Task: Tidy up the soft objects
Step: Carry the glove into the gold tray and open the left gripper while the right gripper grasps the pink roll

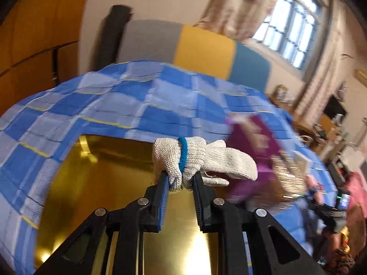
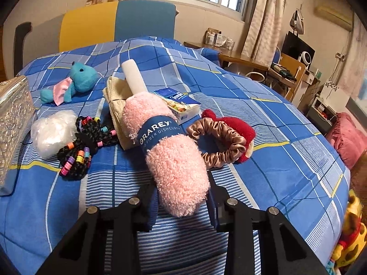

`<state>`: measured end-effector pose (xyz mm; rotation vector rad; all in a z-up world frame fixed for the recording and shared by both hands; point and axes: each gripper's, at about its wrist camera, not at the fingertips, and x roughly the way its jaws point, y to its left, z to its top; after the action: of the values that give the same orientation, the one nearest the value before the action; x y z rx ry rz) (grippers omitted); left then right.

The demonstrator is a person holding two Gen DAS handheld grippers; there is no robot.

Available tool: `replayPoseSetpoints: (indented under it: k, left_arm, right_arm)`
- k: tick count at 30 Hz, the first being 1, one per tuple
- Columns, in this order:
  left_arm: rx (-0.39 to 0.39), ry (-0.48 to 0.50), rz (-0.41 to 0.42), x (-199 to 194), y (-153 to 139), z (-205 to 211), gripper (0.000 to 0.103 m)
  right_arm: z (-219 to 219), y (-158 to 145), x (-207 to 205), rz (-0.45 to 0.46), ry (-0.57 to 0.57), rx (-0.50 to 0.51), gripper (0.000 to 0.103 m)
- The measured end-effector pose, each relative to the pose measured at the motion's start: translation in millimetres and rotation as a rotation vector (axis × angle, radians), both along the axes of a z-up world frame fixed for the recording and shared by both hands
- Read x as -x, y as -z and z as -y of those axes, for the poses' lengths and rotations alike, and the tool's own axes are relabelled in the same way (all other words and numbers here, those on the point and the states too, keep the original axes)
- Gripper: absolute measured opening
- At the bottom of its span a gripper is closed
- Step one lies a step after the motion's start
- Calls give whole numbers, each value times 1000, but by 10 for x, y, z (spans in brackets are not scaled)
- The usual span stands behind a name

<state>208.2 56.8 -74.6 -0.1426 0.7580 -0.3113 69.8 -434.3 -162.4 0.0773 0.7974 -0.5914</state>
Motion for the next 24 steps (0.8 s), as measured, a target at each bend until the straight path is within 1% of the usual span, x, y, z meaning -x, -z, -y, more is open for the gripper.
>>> replayPoseSetpoints:
  k: [3, 6, 10, 14, 16, 20, 22, 24]
  left_arm:
    - [-54, -49, -28, -218, 158, -241, 20]
    - [-79, -92, -72, -400, 326, -453, 20]
    - [-98, -155, -152, -647, 554, -662, 20]
    - [-85, -215, -206, -810, 690, -785, 21]
    - [-71, -243, -222, -827, 715, -823, 24]
    - [-70, -235, -240, -817, 720, -794, 26]
    - [-62, -220, -243, -769, 689, -789, 28]
    - [-36, -216, -245, -697, 649, -820, 29]
  right_arm:
    - [-9, 2, 3, -4, 5, 5, 36]
    - [-32, 12, -4, -13, 10, 15, 36]
    - [-68, 18, -21, -20, 11, 41, 36]
    - [-102, -6, 2, -7, 17, 69, 36]
    - [-104, -29, 31, 8, 26, 77, 36]
    - [-107, -125, 127, 58, 49, 99, 35]
    - [-103, -167, 154, 72, 52, 92, 35]
    - [-89, -202, 182, 74, 56, 64, 35]
